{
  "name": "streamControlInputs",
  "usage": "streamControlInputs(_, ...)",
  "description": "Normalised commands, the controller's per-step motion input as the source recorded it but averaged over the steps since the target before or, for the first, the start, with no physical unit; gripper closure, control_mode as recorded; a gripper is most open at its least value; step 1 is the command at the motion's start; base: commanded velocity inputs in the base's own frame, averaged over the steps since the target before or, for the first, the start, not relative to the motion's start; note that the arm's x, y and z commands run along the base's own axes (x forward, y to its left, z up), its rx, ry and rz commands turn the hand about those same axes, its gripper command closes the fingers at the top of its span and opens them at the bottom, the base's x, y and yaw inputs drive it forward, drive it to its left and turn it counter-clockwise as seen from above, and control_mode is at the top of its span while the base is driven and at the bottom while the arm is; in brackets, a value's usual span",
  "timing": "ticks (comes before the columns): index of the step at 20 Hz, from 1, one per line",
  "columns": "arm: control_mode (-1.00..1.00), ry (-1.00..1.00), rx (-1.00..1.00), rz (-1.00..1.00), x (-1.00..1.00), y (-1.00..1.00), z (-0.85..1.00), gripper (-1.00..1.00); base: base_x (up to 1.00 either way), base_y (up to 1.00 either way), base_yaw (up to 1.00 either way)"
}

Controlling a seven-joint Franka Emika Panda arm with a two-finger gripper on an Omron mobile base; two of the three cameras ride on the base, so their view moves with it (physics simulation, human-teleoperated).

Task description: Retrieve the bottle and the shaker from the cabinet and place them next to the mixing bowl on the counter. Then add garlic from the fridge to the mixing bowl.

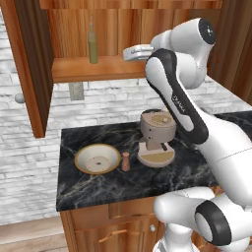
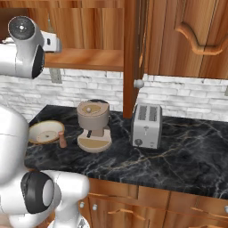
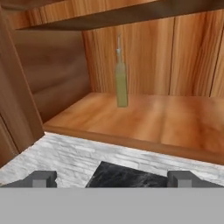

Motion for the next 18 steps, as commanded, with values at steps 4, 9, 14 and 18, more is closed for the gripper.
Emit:
streamControlInputs(4, -1.0, 0.0, -0.07, -0.01, 0.37, 0.16, -0.27, -1.0, 0.0, 0.0, 0.0)
streamControlInputs(9, -1.0, 0.0, -0.04, -0.05, 0.53, 0.27, -0.35, -1.0, 0.0, 0.0, 0.0)
streamControlInputs(14, -1.0, 0.07, -0.01, -0.07, 0.71, 0.22, -0.25, -1.0, 0.0, 0.0, 0.0)
streamControlInputs(18, -1.0, 0.09, 0.0, -0.09, 0.64, 0.29, 0.01, -1.0, 0.0, 0.0, 0.0)
